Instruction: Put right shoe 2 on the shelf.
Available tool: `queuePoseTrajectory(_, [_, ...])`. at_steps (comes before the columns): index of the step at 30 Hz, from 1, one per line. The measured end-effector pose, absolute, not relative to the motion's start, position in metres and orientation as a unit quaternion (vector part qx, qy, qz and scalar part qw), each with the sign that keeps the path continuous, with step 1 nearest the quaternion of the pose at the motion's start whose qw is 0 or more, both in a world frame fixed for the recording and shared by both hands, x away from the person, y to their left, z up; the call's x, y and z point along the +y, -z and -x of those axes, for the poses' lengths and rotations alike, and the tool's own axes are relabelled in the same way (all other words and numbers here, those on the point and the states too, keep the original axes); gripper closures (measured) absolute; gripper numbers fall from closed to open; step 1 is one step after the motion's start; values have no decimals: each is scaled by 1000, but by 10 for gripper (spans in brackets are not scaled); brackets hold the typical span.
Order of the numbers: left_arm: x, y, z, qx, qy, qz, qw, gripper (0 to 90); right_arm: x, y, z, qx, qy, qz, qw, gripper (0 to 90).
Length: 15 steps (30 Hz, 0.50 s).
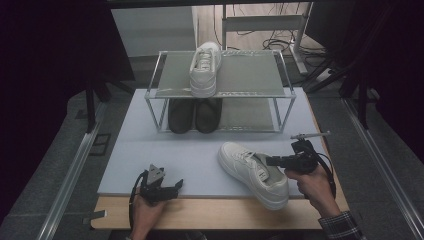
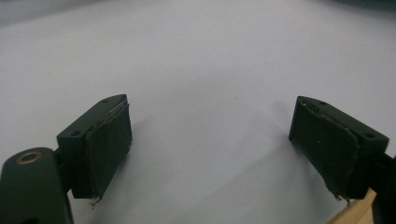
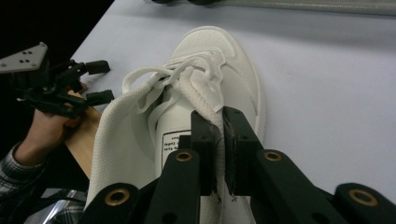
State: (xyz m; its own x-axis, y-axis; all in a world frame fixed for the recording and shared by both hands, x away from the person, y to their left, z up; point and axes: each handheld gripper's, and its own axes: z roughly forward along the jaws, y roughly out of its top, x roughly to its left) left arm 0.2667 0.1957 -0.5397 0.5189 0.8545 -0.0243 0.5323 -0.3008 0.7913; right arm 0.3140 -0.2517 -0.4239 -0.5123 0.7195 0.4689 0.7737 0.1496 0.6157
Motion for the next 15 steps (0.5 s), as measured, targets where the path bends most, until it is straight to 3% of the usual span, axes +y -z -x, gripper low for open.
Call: queuePoseTrajectory(15, [196,540,-267,445,-207,-779,391,127,-252,393,-320,-738,462,490,42,843])
